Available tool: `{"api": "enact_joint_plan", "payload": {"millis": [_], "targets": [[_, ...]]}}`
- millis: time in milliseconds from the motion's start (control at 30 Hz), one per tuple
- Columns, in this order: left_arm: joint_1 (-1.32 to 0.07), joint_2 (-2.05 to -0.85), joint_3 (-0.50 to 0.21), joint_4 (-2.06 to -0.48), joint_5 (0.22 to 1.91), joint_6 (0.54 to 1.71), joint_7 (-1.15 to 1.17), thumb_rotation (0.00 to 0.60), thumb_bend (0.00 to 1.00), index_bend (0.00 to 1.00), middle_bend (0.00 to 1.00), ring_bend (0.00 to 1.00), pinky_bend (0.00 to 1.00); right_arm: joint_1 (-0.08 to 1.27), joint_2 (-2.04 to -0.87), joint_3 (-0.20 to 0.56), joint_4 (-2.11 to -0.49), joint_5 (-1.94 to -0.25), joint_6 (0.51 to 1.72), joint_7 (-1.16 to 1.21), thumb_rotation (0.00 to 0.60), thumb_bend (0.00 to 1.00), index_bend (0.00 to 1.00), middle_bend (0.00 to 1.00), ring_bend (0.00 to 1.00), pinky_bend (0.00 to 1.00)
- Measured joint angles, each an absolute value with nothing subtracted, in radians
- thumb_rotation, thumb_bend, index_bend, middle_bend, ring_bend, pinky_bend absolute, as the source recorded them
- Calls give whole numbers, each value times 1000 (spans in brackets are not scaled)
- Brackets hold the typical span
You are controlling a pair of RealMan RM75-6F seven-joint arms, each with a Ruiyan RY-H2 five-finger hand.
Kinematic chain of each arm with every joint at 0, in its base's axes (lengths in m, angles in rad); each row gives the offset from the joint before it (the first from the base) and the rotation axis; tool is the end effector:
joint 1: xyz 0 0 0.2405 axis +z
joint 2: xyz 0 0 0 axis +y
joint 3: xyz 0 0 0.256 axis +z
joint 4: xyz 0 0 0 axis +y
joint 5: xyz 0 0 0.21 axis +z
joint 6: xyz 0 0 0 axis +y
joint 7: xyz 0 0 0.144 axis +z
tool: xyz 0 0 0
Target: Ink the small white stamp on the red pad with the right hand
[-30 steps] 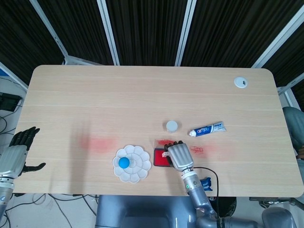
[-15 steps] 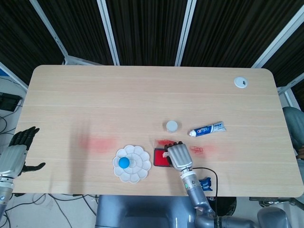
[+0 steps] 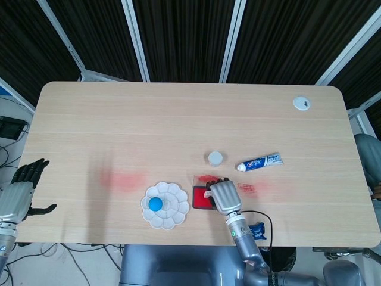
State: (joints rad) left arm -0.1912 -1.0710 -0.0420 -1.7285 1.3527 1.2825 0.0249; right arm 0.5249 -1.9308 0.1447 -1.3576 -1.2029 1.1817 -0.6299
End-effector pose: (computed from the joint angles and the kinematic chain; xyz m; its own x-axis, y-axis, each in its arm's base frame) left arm -0.3005 0.2061 0.1420 0.3327 0.1833 0.9251 0.9391 0.0258 -0.3428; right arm -0.1415 -0.2655 -0.0993 0.4625 -0.1953 0.8649 -0.8694 -0.2914 0.3991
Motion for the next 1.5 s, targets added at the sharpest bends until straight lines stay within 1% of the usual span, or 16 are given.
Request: {"api": "enact_joint_plan", "payload": {"millis": [400, 667, 1033, 1300, 1500], "targets": [[-189, -1074, -41, -1728, 1357, 1289, 29, 600, 0, 0, 0, 0, 0, 517, -1876, 145, -1446, -1226, 1217, -658, 600, 630, 771, 610, 475, 438], [-189, -1076, -41, -1727, 1355, 1290, 32, 600, 0, 0, 0, 0, 0, 504, -1862, 135, -1456, -1217, 1222, -662, 600, 630, 772, 611, 475, 438], [-189, -1076, -42, -1728, 1352, 1289, 35, 600, 0, 0, 0, 0, 0, 502, -1894, 127, -1410, -1205, 1210, -654, 600, 631, 772, 610, 475, 438], [-189, -1075, -44, -1728, 1351, 1288, 30, 600, 0, 0, 0, 0, 0, 496, -1931, 118, -1335, -1198, 1200, -641, 600, 630, 772, 610, 475, 438], [-190, -1074, -43, -1730, 1350, 1285, 26, 600, 0, 0, 0, 0, 0, 492, -1938, 118, -1319, -1198, 1196, -632, 600, 630, 772, 611, 475, 438]]}}
